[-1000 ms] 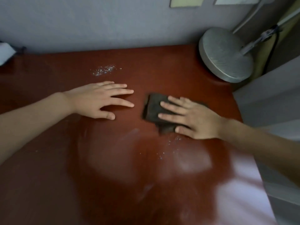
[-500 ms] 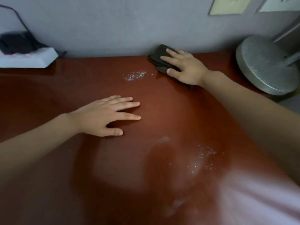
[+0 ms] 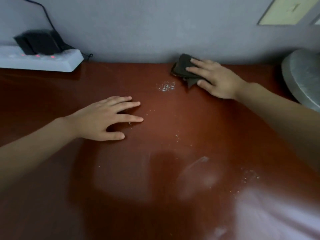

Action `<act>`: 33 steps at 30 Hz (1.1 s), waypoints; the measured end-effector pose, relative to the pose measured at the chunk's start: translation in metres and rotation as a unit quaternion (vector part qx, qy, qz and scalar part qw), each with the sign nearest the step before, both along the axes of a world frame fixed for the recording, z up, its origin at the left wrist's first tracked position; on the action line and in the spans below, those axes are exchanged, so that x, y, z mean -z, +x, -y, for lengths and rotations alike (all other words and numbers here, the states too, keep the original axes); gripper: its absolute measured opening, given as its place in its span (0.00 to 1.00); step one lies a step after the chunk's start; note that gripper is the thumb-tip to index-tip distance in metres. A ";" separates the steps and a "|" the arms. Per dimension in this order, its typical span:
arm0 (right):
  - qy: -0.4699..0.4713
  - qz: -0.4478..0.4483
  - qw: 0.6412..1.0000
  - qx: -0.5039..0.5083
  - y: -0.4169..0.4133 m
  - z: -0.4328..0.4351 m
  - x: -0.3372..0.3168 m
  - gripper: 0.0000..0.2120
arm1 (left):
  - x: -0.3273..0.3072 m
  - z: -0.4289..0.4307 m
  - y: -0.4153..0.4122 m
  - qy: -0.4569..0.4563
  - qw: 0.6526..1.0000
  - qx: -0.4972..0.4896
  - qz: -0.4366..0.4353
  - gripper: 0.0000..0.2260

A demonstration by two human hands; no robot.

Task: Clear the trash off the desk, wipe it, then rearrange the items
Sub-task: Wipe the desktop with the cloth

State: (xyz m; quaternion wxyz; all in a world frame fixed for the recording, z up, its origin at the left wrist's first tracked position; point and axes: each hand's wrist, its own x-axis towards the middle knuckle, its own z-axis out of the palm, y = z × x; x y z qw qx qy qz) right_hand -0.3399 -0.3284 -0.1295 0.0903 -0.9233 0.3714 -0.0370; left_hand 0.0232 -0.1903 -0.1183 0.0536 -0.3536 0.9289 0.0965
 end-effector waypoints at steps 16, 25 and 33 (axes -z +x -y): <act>0.006 -0.040 0.951 -0.307 0.027 -0.163 -0.001 0.23 | 0.005 -0.002 0.008 0.050 0.996 -0.030 -0.063 0.27; 0.037 -0.022 0.998 -0.045 0.108 -0.061 -0.005 0.28 | -0.009 -0.021 0.065 -0.007 0.992 -0.123 -0.036 0.29; 0.061 0.008 0.998 0.027 0.208 0.007 0.000 0.29 | 0.001 -0.033 0.113 0.015 0.996 -0.092 -0.007 0.27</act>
